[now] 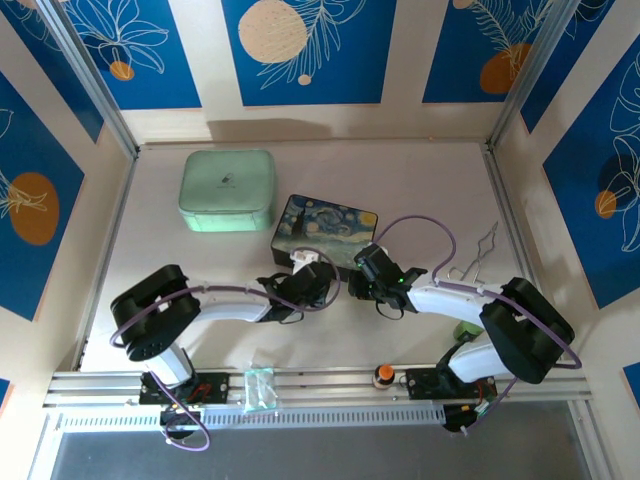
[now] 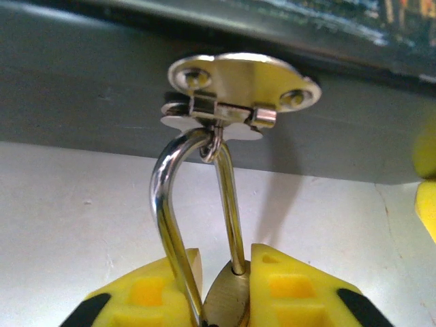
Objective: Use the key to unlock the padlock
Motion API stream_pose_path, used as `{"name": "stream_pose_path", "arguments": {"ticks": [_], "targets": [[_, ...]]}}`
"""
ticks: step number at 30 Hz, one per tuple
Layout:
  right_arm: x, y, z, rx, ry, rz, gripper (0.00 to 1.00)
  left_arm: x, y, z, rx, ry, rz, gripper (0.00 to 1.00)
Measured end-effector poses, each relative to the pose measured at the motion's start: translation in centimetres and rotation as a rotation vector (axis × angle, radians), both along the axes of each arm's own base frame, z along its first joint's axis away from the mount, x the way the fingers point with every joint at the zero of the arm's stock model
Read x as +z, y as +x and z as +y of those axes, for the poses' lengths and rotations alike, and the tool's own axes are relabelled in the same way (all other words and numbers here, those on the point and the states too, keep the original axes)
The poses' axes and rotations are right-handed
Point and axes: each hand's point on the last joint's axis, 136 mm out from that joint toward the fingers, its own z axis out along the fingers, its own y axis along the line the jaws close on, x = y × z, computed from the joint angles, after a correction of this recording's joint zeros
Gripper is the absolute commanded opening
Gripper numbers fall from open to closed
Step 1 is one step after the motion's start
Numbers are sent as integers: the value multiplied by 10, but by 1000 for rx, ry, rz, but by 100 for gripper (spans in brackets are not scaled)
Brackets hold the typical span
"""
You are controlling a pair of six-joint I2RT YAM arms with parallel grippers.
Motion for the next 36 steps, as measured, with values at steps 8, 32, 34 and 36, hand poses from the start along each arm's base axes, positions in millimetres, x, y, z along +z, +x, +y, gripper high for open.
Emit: {"name": "stream_pose_path", "arguments": {"ticks": [8,32,34,36], "targets": [[0,-1,1,6,-4,-2,36,5,-1,2,1,12,5,10],[0,-4,5,21,-4,-5,35,3,-6,9,-26,-9,73,19],[0,-4,6,21,-3,-4,35,1,-6,10,-26,-9,73,22],[0,-5,6,22,-3,-4,35,-4,-7,12,-22,-2,78,22]]}}
